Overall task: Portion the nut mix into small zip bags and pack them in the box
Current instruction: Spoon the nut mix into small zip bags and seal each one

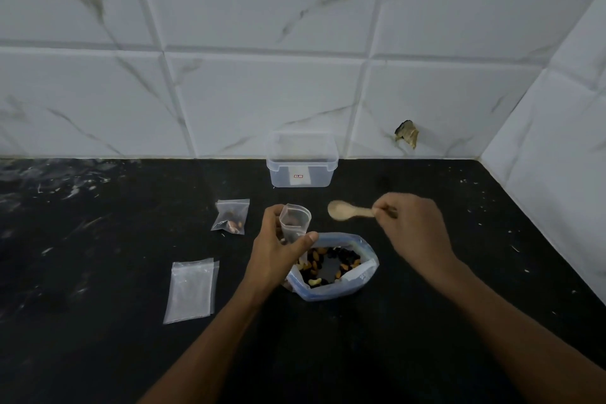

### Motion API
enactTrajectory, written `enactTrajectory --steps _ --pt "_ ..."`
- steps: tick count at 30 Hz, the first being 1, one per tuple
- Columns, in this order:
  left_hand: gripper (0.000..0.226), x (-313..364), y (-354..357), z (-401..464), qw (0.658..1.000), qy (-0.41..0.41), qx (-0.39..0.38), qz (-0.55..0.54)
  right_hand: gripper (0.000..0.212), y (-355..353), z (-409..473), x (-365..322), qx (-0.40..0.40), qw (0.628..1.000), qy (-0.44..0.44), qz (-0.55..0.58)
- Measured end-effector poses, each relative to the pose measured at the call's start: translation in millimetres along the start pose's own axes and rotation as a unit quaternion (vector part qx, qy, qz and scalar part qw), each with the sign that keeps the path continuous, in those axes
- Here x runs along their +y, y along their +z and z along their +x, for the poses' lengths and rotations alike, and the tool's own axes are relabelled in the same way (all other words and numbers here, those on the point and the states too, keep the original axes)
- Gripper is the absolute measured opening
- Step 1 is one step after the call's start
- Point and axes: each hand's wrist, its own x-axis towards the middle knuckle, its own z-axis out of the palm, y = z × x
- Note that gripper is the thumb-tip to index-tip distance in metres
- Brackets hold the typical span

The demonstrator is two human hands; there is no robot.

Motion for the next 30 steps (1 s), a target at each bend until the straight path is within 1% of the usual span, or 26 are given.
enactTrajectory --steps 2,5,8,10,13,16,19,25,28,30 --pt "0.051 -5 -6 -3 1.0 -0.001 0.0 -0.004 0.011 17 -6 14 -0.066 0.997 0.029 -0.036" --pt "0.052 -10 -10 -7 1.0 -0.019 -0.014 -0.013 0.011 45 -13 27 -0.164 0.979 0.066 -0.101" --pt "0.049 -12 -10 -10 0.999 -0.032 -0.035 -0.02 0.013 65 -14 30 -0.211 0.963 0.076 -0.146" --pt "0.049 -14 -9 -11 0.997 -0.04 -0.057 -0.017 0.013 72 -13 29 -0.235 0.957 0.078 -0.148" --pt "0.056 -18 -6 -12 0.994 -0.062 -0.089 -0.023 0.013 80 -9 27 -0.263 0.955 0.087 -0.107" --pt "0.057 -18 -5 -12 0.992 -0.072 -0.096 -0.034 0.018 87 -7 22 -0.294 0.949 0.091 -0.069" --pt "0.058 -17 -5 -11 0.991 -0.077 -0.101 -0.037 0.019 94 -3 20 -0.309 0.945 0.103 -0.032" --pt "0.053 -12 -6 -12 0.99 -0.088 -0.096 -0.052 0.018 91 1 28 -0.33 0.927 0.175 0.042" --pt "0.05 -12 -6 -12 0.99 -0.09 -0.084 -0.062 0.016 84 2 30 -0.328 0.92 0.199 0.085" --pt "0.051 -12 -6 -11 0.992 -0.086 -0.076 -0.055 0.014 79 3 30 -0.325 0.91 0.23 0.12"
